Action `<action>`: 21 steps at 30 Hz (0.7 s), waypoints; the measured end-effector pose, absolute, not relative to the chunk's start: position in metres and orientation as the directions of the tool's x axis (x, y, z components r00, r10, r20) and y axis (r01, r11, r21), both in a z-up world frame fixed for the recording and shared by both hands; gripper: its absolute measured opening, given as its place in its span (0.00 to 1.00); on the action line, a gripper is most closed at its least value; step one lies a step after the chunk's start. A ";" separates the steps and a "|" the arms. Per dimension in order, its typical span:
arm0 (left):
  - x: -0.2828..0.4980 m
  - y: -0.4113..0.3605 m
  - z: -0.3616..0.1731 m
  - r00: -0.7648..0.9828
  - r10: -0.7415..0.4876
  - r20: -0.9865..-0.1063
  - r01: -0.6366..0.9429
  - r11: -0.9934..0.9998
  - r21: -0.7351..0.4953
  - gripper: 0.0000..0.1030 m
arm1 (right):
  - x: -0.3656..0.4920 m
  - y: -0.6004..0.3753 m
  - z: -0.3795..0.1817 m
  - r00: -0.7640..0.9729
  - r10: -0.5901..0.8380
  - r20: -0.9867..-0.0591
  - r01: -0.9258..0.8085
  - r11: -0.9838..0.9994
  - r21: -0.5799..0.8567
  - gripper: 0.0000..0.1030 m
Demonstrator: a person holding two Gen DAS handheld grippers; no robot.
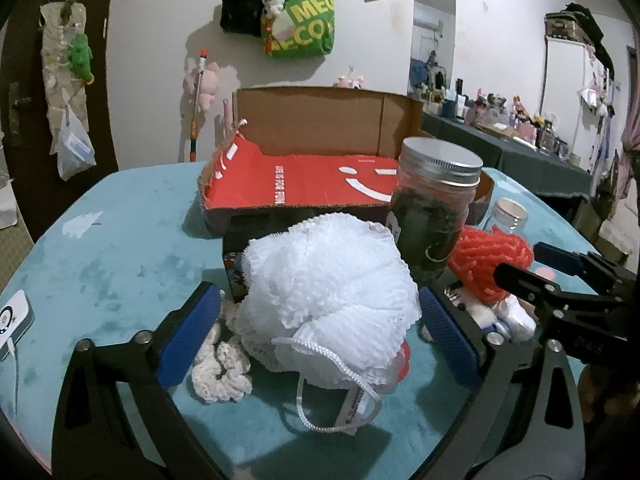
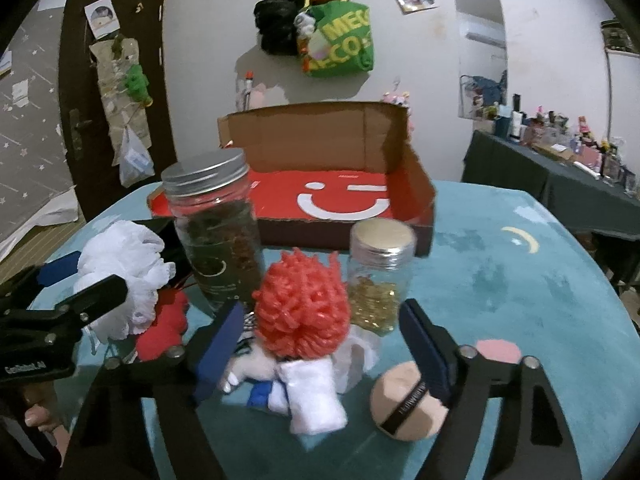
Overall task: Organize soft objects
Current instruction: 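Grasp the white mesh pouf with the left tool while the right tool grasps the red knitted ball, then lift the pouf and red ball with both tools toward the red box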
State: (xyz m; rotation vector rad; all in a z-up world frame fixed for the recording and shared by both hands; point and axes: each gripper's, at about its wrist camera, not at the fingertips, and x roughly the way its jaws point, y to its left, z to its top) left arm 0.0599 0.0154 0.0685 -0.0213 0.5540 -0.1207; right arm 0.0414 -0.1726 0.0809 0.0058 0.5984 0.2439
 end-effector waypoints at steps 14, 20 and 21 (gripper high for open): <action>0.061 0.010 0.061 0.808 -0.185 -0.560 0.177 0.982 -0.069 0.48 | 0.035 -0.171 0.075 0.766 0.318 -0.559 -0.295 0.946 0.133 0.34; 0.051 0.008 0.067 0.814 -0.196 -0.547 0.187 0.980 -0.073 0.45 | 0.024 -0.172 0.086 0.798 0.302 -0.522 -0.290 0.951 0.105 0.33; 0.049 0.009 0.069 0.816 -0.199 -0.543 0.189 0.979 -0.074 0.45 | 0.022 -0.173 0.088 0.801 0.301 -0.517 -0.288 0.952 0.107 0.33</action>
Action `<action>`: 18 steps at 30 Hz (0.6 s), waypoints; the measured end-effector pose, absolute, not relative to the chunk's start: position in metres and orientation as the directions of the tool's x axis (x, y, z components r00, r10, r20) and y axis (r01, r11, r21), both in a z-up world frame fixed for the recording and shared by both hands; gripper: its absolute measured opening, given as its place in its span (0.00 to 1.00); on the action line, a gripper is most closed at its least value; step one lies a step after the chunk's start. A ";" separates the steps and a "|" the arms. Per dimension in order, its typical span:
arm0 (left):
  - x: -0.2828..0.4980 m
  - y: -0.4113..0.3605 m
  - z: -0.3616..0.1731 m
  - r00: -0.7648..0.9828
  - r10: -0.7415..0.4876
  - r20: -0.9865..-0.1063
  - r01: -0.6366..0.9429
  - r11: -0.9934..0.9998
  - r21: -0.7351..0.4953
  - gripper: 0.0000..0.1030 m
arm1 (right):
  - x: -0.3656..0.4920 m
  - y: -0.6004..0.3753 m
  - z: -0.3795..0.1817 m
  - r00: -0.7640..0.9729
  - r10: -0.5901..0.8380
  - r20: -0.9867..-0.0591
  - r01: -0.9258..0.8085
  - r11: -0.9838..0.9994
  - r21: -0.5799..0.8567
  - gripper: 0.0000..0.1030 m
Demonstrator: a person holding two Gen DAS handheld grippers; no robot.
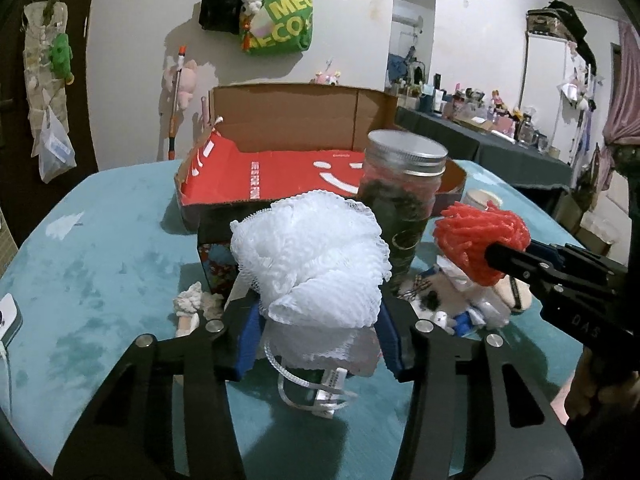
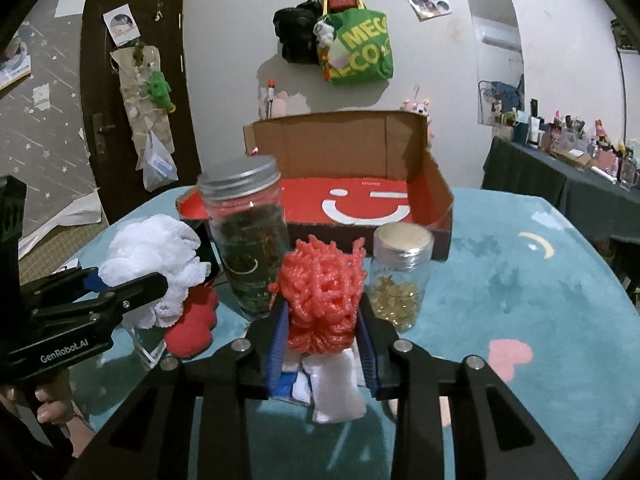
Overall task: Organize soft objects
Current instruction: 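Lift the pouf and red ball with both tools toward the red box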
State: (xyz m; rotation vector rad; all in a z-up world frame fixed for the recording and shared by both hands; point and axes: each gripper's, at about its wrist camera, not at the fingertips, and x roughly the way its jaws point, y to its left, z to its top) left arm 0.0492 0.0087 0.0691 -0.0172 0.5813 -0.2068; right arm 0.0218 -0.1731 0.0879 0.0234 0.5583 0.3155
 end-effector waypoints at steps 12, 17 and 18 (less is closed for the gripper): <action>0.027 0.011 0.090 0.852 -0.192 -0.487 0.189 0.980 -0.056 0.45 | -0.005 -0.188 0.110 0.852 0.270 -0.448 -0.259 0.962 0.087 0.33; 0.017 0.017 0.106 0.879 -0.178 -0.442 0.178 0.983 -0.042 0.45 | -0.017 -0.192 0.125 0.884 0.247 -0.398 -0.244 0.968 0.059 0.33; 0.015 0.019 0.110 0.887 -0.172 -0.430 0.173 0.984 -0.036 0.45 | -0.018 -0.194 0.129 0.891 0.242 -0.385 -0.239 0.969 0.057 0.33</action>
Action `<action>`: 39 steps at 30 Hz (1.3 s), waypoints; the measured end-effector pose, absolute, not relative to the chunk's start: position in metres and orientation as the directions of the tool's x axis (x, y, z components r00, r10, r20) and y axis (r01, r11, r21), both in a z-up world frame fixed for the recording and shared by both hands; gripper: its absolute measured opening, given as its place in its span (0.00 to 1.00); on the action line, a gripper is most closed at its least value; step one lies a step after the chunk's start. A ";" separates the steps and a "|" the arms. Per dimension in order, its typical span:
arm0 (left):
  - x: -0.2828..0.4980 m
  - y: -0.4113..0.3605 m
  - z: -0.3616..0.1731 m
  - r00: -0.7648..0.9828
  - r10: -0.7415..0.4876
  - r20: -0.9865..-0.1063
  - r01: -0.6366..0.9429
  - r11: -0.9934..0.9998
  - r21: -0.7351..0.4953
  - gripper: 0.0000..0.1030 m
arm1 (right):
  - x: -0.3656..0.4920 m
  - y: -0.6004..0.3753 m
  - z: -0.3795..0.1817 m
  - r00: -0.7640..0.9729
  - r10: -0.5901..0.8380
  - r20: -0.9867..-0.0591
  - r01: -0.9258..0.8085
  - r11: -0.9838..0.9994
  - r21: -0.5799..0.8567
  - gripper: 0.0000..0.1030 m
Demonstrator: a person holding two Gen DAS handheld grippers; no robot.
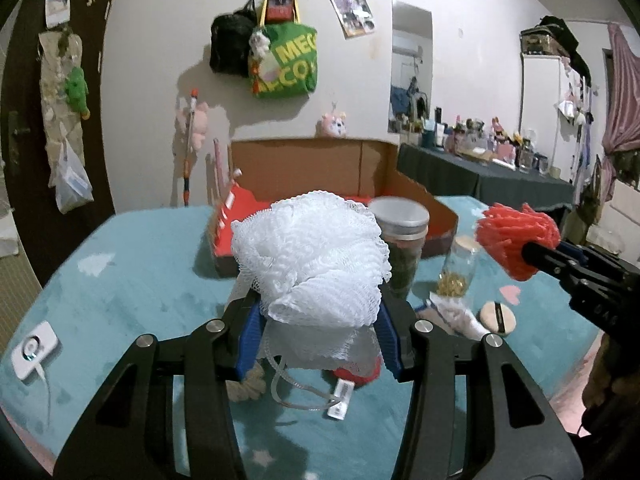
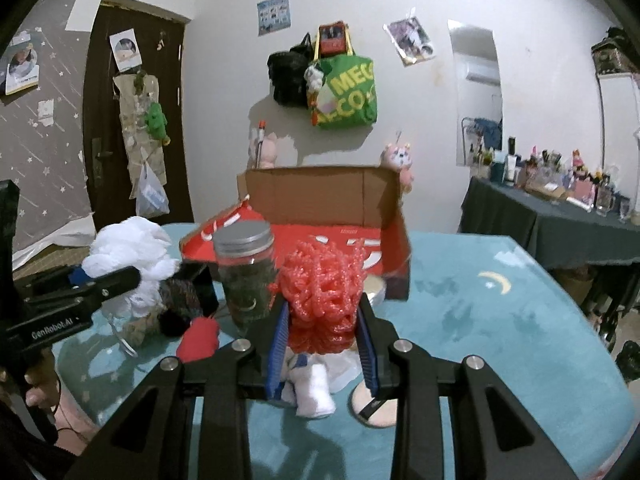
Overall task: Organize soft objects
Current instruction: 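Lift the pouf and red ball with both tools toward the red box, then lower the pouf and red ball into the box and open both tools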
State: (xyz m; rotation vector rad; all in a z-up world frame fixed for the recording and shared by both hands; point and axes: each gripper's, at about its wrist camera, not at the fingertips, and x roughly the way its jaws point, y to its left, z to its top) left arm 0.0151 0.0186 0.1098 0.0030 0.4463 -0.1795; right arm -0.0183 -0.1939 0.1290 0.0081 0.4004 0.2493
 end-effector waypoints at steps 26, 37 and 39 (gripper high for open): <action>0.110 0.015 0.183 0.863 -0.246 -0.441 0.299 0.953 0.053 0.45 | 0.088 -0.202 0.204 0.869 0.306 -0.390 -0.352 0.935 -0.051 0.33; 0.200 -0.002 0.171 0.767 -0.262 -0.586 0.376 0.923 0.079 0.45 | 0.194 -0.171 0.185 0.733 0.339 -0.590 -0.460 0.886 -0.062 0.33; 0.217 -0.005 0.165 0.746 -0.259 -0.613 0.385 0.920 0.079 0.45 | 0.213 -0.167 0.179 0.705 0.335 -0.625 -0.467 0.883 -0.054 0.33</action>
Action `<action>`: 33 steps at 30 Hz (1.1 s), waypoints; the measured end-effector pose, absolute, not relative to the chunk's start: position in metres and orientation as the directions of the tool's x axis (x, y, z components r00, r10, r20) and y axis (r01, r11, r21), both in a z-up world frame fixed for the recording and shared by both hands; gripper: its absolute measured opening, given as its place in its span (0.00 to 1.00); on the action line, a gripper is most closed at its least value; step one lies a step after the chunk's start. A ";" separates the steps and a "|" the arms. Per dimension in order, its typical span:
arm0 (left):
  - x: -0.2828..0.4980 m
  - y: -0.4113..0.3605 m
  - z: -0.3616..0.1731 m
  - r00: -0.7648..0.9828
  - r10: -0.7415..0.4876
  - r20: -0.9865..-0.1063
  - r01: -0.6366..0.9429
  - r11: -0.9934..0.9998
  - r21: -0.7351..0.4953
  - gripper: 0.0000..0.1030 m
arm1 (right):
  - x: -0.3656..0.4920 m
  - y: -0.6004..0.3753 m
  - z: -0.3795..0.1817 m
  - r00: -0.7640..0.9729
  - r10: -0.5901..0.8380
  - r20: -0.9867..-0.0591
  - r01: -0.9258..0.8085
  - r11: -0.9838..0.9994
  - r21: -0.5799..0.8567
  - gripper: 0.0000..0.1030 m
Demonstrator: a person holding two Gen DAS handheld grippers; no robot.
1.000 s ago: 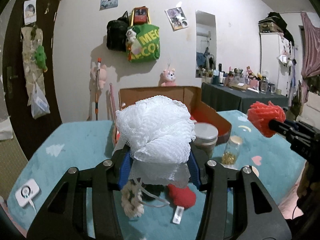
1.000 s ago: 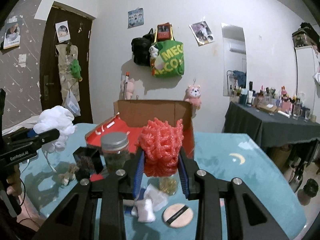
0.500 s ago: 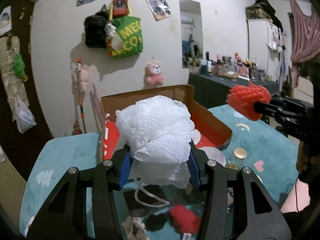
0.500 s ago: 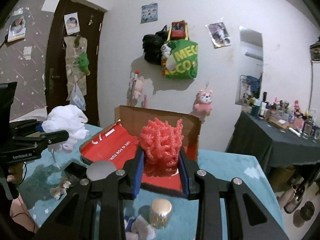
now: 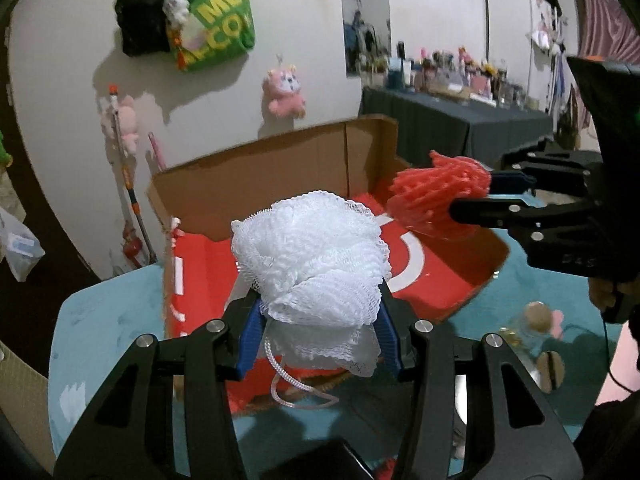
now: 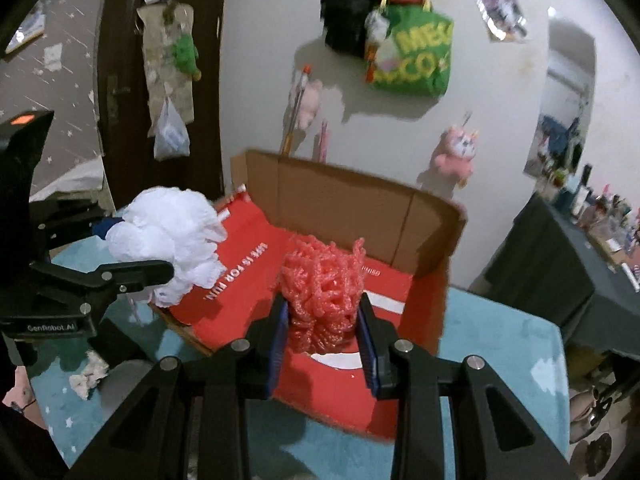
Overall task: Organize soft objects
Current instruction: 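Lower the pouf and red ball into the box and open both tools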
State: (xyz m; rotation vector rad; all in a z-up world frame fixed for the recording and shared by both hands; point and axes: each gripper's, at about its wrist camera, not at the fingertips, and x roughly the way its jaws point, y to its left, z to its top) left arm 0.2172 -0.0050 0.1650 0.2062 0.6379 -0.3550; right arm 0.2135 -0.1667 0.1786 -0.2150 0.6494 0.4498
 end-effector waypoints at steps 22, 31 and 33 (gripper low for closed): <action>0.379 -0.028 0.099 0.584 -0.125 -0.802 0.385 0.912 0.139 0.45 | 0.385 -0.132 0.100 0.481 0.208 -0.852 -0.406 0.914 -0.007 0.34; 0.403 -0.027 0.076 0.548 -0.121 -0.828 0.369 0.923 0.110 0.49 | 0.399 -0.138 0.089 0.475 0.193 -0.858 -0.380 0.925 -0.002 0.36; 0.403 -0.026 0.074 0.545 -0.123 -0.830 0.367 0.924 0.104 0.50 | 0.398 -0.137 0.087 0.470 0.193 -0.861 -0.381 0.925 0.000 0.37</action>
